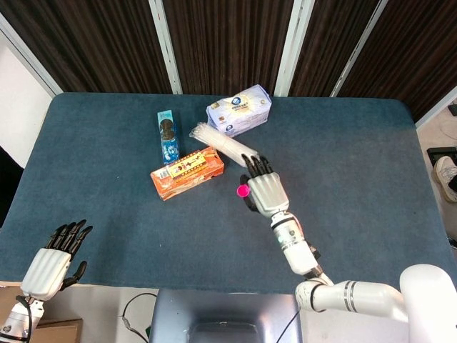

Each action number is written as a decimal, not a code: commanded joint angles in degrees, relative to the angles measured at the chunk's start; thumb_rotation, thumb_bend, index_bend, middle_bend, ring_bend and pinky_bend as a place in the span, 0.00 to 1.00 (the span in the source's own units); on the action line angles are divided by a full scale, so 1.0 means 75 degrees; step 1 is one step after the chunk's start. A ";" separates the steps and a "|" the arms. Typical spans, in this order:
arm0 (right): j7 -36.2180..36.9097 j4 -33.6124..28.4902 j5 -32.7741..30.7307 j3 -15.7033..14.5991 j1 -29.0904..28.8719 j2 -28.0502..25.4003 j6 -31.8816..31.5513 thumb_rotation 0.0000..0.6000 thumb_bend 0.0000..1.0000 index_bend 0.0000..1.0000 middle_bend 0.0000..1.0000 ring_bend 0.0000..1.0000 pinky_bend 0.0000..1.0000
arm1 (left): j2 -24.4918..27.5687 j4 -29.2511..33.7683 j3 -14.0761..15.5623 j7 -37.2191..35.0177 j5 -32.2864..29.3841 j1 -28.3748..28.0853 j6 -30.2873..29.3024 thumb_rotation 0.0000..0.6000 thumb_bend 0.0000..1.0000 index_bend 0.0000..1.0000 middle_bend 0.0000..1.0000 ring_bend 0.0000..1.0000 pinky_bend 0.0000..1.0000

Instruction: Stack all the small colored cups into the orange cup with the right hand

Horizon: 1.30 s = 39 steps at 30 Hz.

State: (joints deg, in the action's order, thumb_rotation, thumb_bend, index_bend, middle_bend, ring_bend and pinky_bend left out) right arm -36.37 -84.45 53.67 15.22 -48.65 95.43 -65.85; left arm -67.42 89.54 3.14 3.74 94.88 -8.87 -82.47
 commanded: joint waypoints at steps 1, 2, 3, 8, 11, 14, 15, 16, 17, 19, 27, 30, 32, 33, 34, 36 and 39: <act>0.0043 0.0497 -0.0550 0.0447 -0.0017 -0.0100 0.0029 1.00 0.49 0.61 0.08 0.00 0.00 | -0.0016 -0.0008 -0.0005 0.0021 -0.0014 -0.0011 0.0024 1.00 0.44 0.00 0.00 0.00 0.10; 0.0039 0.0587 -0.0616 0.0481 -0.0024 -0.0112 0.0060 1.00 0.49 0.61 0.08 0.00 0.00 | -0.0023 -0.0010 -0.0009 0.0027 -0.0026 -0.0017 0.0041 1.00 0.44 0.00 0.00 0.00 0.10; 0.0034 0.0678 -0.0673 0.0506 -0.0035 -0.0116 0.0094 1.00 0.49 0.61 0.08 0.00 0.00 | -0.0030 -0.0014 -0.0013 0.0035 -0.0042 -0.0024 0.0062 1.00 0.44 0.00 0.00 0.00 0.10; -0.0131 0.1109 -0.0962 0.0493 -0.0104 -0.0052 0.0310 1.00 0.49 0.61 0.08 0.00 0.00 | -0.0067 -0.0018 -0.0023 0.0093 -0.0089 -0.0052 0.0139 1.00 0.44 0.00 0.00 0.00 0.10; -0.0247 0.1316 -0.1050 0.0401 -0.0137 0.0016 0.0440 1.00 0.49 0.62 0.08 0.00 0.00 | -0.0075 -0.0014 -0.0024 0.0112 -0.0099 -0.0054 0.0148 1.00 0.44 0.00 0.00 0.00 0.10; -0.0259 0.1444 -0.1072 0.0359 -0.0147 0.0095 0.0475 1.00 0.49 0.62 0.08 0.00 0.00 | -0.0073 -0.0016 -0.0022 0.0112 -0.0093 -0.0050 0.0136 1.00 0.44 0.00 0.00 0.00 0.10; -0.0277 0.1487 -0.1068 0.0338 -0.0149 0.0115 0.0478 1.00 0.49 0.62 0.08 0.00 0.00 | -0.0072 -0.0018 -0.0021 0.0111 -0.0094 -0.0049 0.0134 1.00 0.44 0.00 0.00 0.00 0.10; -0.0295 0.1531 -0.1071 0.0321 -0.0151 0.0135 0.0485 1.00 0.49 0.62 0.08 0.00 0.00 | -0.0071 -0.0018 -0.0022 0.0110 -0.0096 -0.0049 0.0133 1.00 0.44 0.00 0.00 0.00 0.10; -0.0316 0.1579 -0.1087 0.0299 -0.0152 0.0160 0.0508 1.00 0.49 0.62 0.08 0.00 0.00 | -0.0069 -0.0019 -0.0024 0.0107 -0.0098 -0.0050 0.0133 1.00 0.44 0.00 0.00 0.00 0.10; -0.0360 0.1638 -0.1120 0.0274 -0.0154 0.0189 0.0530 1.00 0.49 0.62 0.08 0.00 0.00 | -0.0068 -0.0019 -0.0025 0.0104 -0.0096 -0.0049 0.0126 1.00 0.44 0.00 0.00 0.00 0.10; -0.0443 0.1801 -0.1229 0.0209 -0.0107 0.0226 0.0605 1.00 0.49 0.61 0.08 0.00 0.00 | -0.0067 -0.0018 -0.0019 0.0105 -0.0088 -0.0046 0.0114 1.00 0.44 0.00 0.00 0.00 0.10; -0.0413 0.1846 -0.1265 0.0202 -0.0080 0.0219 0.0662 1.00 0.49 0.61 0.08 0.00 0.00 | -0.0073 -0.0023 -0.0020 0.0111 -0.0092 -0.0052 0.0126 1.00 0.44 0.00 0.00 0.00 0.10; -0.0383 0.1892 -0.1277 0.0185 -0.0075 0.0239 0.0728 1.00 0.49 0.59 0.08 0.00 0.00 | -0.0081 -0.0019 -0.0015 0.0127 -0.0095 -0.0059 0.0148 1.00 0.44 0.00 0.00 0.00 0.10; -0.0371 0.1915 -0.1274 0.0175 -0.0075 0.0254 0.0753 1.00 0.49 0.59 0.08 0.00 0.00 | -0.0083 -0.0018 -0.0012 0.0134 -0.0094 -0.0060 0.0153 1.00 0.44 0.00 0.00 0.00 0.10; -0.0354 0.1933 -0.1274 0.0166 -0.0074 0.0268 0.0784 1.00 0.49 0.56 0.08 0.00 0.00 | -0.0087 -0.0018 -0.0010 0.0141 -0.0095 -0.0060 0.0156 1.00 0.44 0.00 0.00 0.00 0.10; -0.0340 0.1957 -0.1307 0.0151 -0.0071 0.0284 0.0863 1.00 0.49 0.49 0.09 0.00 0.00 | -0.0091 -0.0018 -0.0014 0.0147 -0.0102 -0.0062 0.0160 1.00 0.44 0.00 0.00 0.00 0.10; -0.0434 0.1834 -0.1501 0.0139 -0.0063 0.0202 0.1026 1.00 0.49 0.29 0.06 0.00 0.00 | -0.0087 -0.0021 -0.0021 0.0141 -0.0115 -0.0061 0.0155 1.00 0.44 0.00 0.00 0.00 0.10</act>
State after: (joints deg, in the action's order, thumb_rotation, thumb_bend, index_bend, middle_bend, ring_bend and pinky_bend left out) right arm -39.32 -70.25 42.91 16.33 -49.16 97.26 -58.65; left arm -68.07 89.39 2.98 4.79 94.01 -9.33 -81.31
